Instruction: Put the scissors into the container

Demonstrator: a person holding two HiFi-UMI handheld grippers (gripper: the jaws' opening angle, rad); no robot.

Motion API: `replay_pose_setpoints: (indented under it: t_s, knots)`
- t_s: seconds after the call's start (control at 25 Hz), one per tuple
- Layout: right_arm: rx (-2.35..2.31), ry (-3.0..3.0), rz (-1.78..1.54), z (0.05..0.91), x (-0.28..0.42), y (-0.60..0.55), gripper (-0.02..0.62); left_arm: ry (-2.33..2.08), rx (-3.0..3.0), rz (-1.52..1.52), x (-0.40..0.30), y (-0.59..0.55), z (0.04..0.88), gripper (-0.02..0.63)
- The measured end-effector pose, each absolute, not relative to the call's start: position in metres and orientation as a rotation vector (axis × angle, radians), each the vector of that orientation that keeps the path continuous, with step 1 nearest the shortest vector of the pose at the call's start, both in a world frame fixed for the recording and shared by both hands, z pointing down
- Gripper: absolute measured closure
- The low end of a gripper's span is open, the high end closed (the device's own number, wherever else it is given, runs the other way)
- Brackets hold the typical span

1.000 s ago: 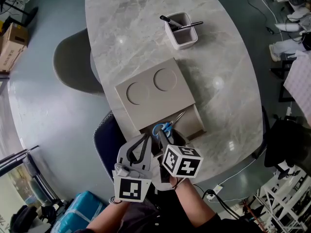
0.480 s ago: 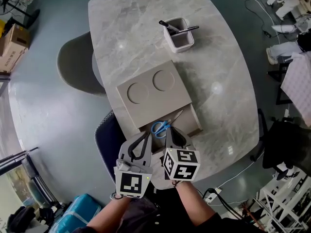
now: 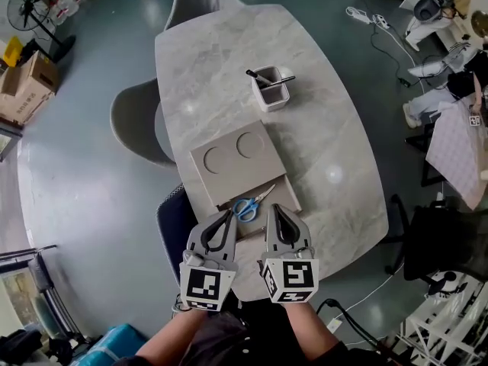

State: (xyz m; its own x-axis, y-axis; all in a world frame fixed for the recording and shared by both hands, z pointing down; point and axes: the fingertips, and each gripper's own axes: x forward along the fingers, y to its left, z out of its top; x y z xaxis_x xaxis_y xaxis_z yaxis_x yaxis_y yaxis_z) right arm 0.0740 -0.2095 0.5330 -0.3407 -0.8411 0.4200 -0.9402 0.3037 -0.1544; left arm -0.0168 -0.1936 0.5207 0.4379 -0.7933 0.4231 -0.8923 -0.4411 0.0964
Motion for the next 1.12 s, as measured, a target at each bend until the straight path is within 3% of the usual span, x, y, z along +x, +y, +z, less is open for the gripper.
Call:
replay_pose_setpoints:
  t_s: [0.36,1.12]
  knots:
    - [1.729,-2.482,0.262,0.44,0.092,-0.179,0.598,-1.528,2.493,0.336,-0.008,-0.174,0.451,0.584]
    - [1.853,-2.542,0.07,0.344,0.117,-0.129,0.598,-1.725,2.633,0.114,-0.001,-0.13,0.337,0.584]
